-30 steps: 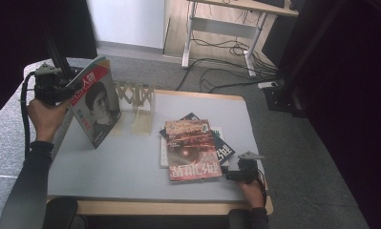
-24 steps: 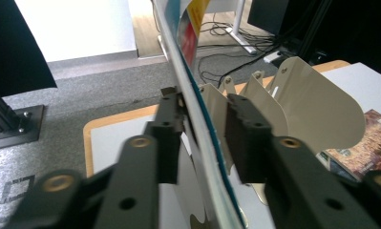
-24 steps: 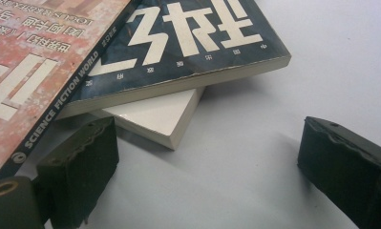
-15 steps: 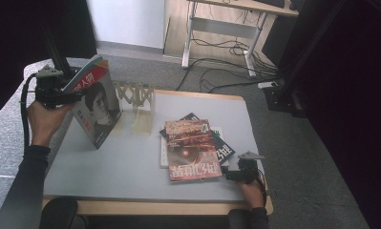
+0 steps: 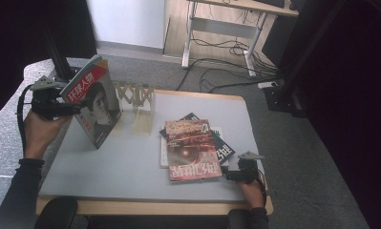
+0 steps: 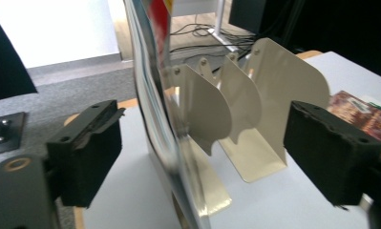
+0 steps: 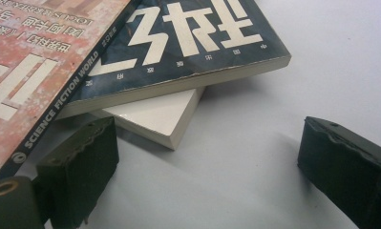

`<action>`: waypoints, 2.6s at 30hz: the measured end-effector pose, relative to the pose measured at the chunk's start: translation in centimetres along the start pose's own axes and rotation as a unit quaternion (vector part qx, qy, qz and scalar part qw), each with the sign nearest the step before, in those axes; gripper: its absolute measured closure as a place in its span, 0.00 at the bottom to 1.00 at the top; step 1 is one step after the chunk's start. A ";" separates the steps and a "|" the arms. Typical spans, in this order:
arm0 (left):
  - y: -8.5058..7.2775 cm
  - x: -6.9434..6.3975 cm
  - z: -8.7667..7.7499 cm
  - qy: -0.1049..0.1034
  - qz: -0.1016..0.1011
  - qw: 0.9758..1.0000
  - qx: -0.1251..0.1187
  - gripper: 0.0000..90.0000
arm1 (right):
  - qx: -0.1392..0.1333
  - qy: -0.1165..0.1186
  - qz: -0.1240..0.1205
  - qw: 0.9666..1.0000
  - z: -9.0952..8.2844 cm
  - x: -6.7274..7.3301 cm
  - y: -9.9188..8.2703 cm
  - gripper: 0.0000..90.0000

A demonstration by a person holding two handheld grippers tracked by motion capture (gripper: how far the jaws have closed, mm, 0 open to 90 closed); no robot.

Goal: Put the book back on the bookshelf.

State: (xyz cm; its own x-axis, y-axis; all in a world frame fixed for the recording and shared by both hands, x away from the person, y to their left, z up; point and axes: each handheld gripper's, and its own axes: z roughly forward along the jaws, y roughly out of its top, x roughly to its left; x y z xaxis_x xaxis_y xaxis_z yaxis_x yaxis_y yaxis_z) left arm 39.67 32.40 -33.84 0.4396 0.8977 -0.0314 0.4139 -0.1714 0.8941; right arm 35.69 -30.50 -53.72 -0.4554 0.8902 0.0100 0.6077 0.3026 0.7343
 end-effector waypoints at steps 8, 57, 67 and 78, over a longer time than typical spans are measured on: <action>-2.6 -0.6 -0.3 -0.024 -0.001 1.000 0.007 0.09 | 0.001 0.000 0.000 1.000 0.0 0.0 0.0 0.07; -16.6 -5.6 4.3 -0.064 0.041 0.991 0.107 0.00 | 0.000 0.000 0.000 1.000 0.0 0.0 0.0 0.07; -18.0 -6.0 5.4 -0.055 0.057 0.985 0.154 0.00 | -0.001 0.000 0.001 1.000 0.0 0.0 0.0 0.07; -18.2 -6.5 6.2 -0.060 0.067 0.976 0.197 0.00 | 0.000 0.000 0.002 1.000 0.0 0.0 0.0 0.07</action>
State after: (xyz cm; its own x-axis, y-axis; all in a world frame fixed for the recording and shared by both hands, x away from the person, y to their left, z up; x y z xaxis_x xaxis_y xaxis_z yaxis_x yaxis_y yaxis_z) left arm 34.21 27.20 -52.65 0.5921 0.8059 0.0008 0.6095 -0.4484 0.6538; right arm 35.67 -30.48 -53.71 -0.4536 0.8911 0.0126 0.6086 0.2994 0.7348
